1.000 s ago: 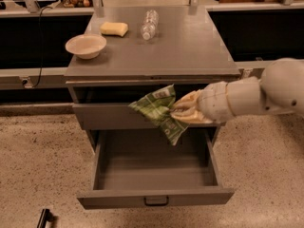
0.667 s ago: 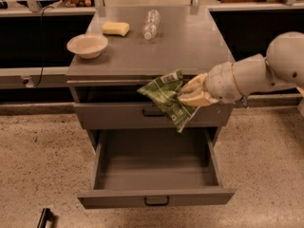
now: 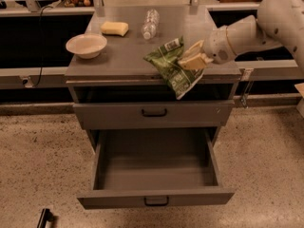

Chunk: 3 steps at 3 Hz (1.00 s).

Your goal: Pick green jalapeno chip bag from middle drawer and place on counter

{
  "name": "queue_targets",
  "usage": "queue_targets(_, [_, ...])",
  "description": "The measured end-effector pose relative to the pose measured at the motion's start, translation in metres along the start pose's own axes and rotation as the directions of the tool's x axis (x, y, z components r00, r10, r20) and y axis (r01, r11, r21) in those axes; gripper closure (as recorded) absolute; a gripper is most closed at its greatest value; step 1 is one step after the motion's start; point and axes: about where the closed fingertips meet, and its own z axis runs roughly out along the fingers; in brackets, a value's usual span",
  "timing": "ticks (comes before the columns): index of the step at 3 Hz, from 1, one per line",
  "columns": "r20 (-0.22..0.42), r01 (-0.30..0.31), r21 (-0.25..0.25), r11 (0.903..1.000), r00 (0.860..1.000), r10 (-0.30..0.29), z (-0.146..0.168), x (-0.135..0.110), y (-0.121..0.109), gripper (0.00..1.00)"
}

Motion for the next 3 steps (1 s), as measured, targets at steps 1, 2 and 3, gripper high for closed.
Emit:
queue_targets(1, [0.030, 0.015, 0.065, 0.9978, 0.999, -0.017, -0.022, -0.022, -0.023, 1.00])
queue_targets(2, [0.030, 0.015, 0.065, 0.9978, 0.999, -0.017, -0.022, -0.022, -0.023, 1.00])
queue_targets(3, [0.042, 0.002, 0.073, 0.9973, 0.999, -0.005, -0.022, -0.031, -0.041, 1.00])
